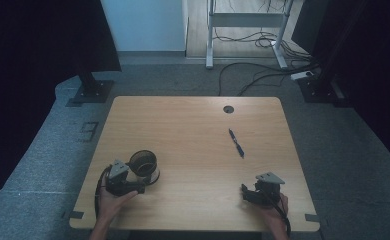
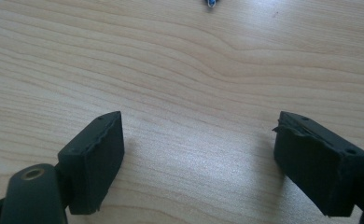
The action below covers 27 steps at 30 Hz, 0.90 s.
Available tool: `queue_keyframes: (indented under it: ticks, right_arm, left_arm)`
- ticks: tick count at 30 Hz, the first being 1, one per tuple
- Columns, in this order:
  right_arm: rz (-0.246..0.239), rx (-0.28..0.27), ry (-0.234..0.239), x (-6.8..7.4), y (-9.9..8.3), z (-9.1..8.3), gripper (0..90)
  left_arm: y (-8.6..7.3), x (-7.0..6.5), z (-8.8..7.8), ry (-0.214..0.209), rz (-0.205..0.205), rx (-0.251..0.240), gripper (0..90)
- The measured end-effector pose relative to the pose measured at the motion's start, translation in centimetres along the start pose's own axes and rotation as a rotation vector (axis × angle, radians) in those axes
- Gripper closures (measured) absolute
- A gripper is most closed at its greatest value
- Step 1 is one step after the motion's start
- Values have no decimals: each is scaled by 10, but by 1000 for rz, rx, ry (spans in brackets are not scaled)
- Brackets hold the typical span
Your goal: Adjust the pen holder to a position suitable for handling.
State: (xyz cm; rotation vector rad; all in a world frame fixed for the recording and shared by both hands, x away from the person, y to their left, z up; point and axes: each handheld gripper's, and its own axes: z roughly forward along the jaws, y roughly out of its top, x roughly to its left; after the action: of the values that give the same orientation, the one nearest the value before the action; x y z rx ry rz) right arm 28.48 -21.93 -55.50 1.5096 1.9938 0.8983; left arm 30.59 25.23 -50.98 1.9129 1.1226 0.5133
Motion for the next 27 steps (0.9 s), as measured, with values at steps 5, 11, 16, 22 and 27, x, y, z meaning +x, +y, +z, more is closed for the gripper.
queue_keyframes:
  ticks: [5, 11, 16, 22, 27]
  right_arm:
    - [0, 0, 0, 0, 0, 0, 154]
    - [1, 0, 0, 0, 0, 0, 154]
    - [0, 0, 0, 0, 0, 0, 154]
    - [0, 0, 0, 0, 0, 0, 154]
    - [0, 0, 0, 0, 0, 0, 154]
  left_arm:
    - [4, 3, 12, 7, -4, -7, 2]
    - [8, 1, 21, 0, 3, -23, 23]
    - [7, -2, 24, 21, 20, -48, 82]
    - [6, -3, 24, 20, 32, -55, 91]
    - [6, -3, 22, 15, 26, -63, 94]
